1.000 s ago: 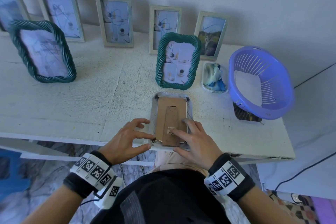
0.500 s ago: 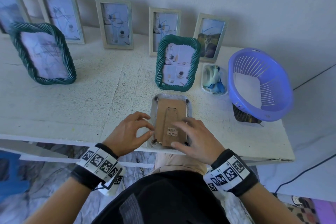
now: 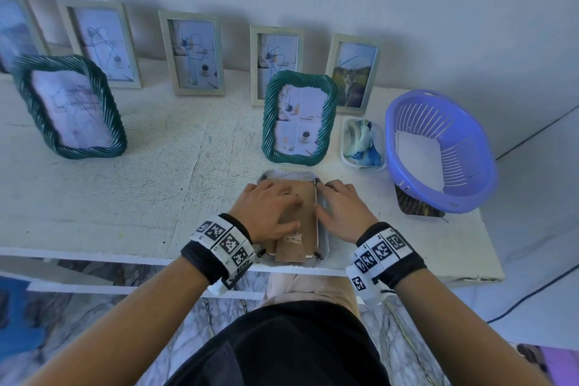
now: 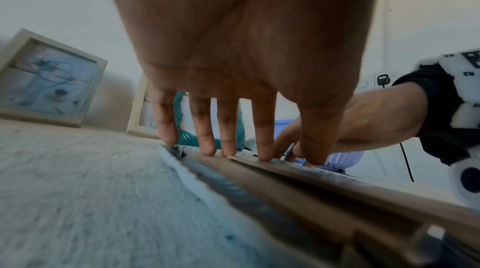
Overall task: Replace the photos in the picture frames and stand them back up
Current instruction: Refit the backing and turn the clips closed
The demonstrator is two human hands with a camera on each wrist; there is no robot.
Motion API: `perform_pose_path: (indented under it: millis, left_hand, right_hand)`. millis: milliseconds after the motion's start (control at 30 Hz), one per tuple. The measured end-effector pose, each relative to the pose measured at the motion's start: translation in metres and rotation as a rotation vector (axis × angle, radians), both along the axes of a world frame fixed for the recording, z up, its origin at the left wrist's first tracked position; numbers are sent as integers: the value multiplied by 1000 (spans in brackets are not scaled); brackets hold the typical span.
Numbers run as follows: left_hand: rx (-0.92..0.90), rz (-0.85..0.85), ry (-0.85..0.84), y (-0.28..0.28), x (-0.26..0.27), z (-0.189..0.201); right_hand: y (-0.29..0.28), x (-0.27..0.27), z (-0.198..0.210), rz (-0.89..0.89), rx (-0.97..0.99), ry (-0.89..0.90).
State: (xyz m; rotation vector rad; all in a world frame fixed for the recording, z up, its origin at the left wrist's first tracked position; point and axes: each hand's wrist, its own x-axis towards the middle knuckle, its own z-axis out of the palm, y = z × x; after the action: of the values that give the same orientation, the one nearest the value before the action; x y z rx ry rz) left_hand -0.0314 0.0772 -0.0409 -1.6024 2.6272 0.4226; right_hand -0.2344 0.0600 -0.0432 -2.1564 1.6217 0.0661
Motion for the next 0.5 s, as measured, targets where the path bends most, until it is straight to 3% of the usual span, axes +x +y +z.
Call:
perform_pose_path:
  millis: [367, 500]
  left_hand:
    - [13, -17, 54, 0, 7, -5]
    - [83, 49, 272, -1, 14, -3]
  right_hand:
    - [-5, -5, 9, -34, 80, -108]
    - [4, 1, 12, 12, -10, -42]
